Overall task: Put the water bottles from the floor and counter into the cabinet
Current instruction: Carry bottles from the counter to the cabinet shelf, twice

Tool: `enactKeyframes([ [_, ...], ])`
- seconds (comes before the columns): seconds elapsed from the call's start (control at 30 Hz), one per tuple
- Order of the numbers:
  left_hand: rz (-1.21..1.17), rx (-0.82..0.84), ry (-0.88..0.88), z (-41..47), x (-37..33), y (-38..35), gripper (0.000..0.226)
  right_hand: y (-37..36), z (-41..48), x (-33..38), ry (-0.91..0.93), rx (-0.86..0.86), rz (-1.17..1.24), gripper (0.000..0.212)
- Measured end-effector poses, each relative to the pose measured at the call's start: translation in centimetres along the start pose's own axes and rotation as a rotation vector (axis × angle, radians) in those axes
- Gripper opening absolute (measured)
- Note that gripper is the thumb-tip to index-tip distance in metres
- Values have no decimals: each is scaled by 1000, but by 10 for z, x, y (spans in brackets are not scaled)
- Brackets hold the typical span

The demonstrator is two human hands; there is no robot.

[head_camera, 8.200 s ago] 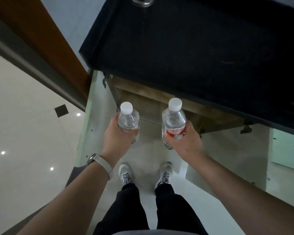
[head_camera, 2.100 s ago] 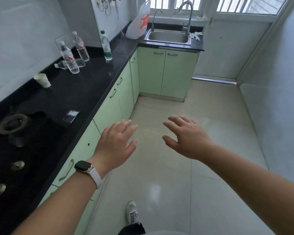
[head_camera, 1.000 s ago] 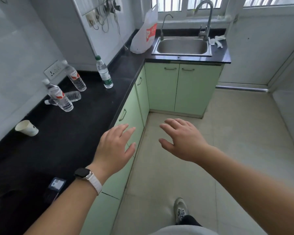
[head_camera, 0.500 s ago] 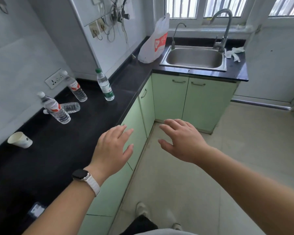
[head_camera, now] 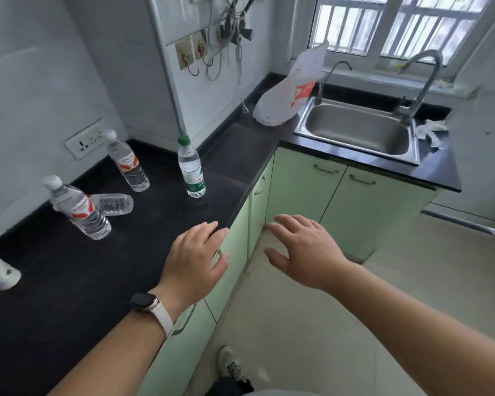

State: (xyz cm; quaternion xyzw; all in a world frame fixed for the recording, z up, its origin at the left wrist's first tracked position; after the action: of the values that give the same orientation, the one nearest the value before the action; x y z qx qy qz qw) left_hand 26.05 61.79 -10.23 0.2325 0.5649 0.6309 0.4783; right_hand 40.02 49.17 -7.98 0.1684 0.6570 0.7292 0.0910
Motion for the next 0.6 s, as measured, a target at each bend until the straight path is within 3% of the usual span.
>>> enactKeyframes([
  [0.4, 25, 6, 154, 46, 137, 4, 54, -35, 143, 62, 111, 43, 42, 63],
  [0.6, -7, -33, 354, 38, 191, 7, 58, -51, 192, 69, 108, 54, 117, 59],
])
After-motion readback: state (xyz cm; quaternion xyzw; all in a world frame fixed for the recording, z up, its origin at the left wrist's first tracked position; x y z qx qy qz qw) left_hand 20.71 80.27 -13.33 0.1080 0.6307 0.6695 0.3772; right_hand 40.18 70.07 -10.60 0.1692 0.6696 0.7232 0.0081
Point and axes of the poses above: each hand's wrist, its own z-axis towards the middle knuckle, its own y-axis out of the back of the hand, x = y × z, the point moved 9 cm from there along z, towards the middle knuckle, and after that the axes turned 4 degrees about -x, right-handed, at the moved point
